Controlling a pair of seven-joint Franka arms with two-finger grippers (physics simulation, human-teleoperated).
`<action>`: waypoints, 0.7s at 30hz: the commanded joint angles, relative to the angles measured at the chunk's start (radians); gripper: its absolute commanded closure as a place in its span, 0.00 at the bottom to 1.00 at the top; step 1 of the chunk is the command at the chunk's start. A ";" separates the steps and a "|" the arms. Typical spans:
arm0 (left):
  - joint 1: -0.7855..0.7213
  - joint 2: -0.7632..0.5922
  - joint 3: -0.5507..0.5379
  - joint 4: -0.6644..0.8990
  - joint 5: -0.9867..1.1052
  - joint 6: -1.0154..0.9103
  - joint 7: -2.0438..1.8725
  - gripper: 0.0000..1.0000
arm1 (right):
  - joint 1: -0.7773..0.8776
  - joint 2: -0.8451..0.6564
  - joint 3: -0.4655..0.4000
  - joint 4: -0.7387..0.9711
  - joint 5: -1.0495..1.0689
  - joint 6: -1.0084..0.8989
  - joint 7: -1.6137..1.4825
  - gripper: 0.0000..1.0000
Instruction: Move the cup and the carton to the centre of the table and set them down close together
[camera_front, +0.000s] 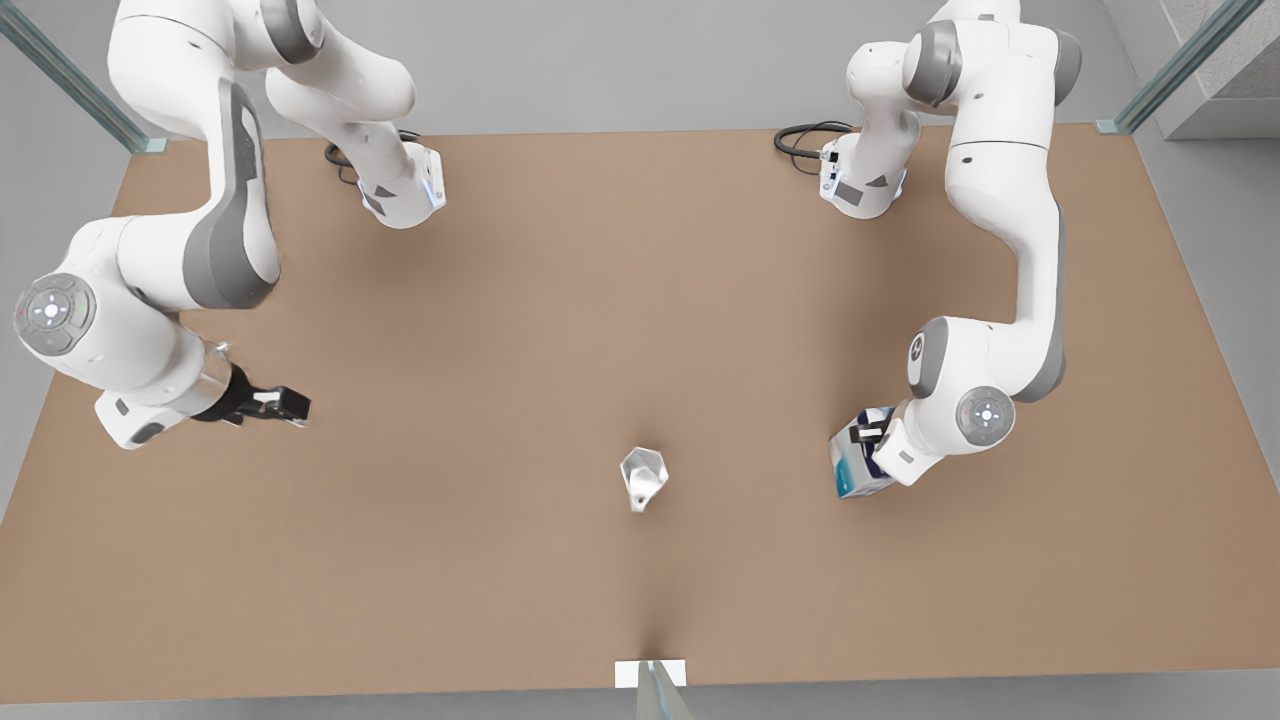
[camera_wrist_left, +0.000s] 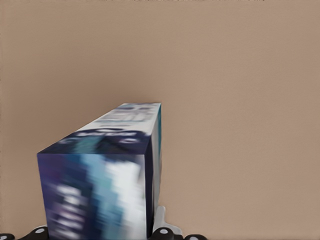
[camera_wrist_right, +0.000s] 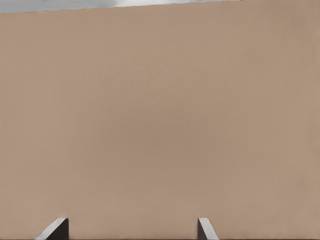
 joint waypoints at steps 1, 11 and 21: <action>0.000 -0.006 0.000 0.000 -0.021 -0.003 0.000 0.43 | -0.001 -0.010 -0.006 0.003 -0.002 -0.021 -0.020 0.00; -0.141 -0.080 -0.208 0.133 -0.035 -0.035 -0.541 0.41 | -0.007 -0.007 -0.081 0.081 0.001 -0.117 -0.113 0.00; -0.290 0.008 -0.285 0.198 -0.035 -0.020 -1.000 0.41 | -0.007 0.019 -0.081 0.086 0.013 -0.108 -0.110 0.00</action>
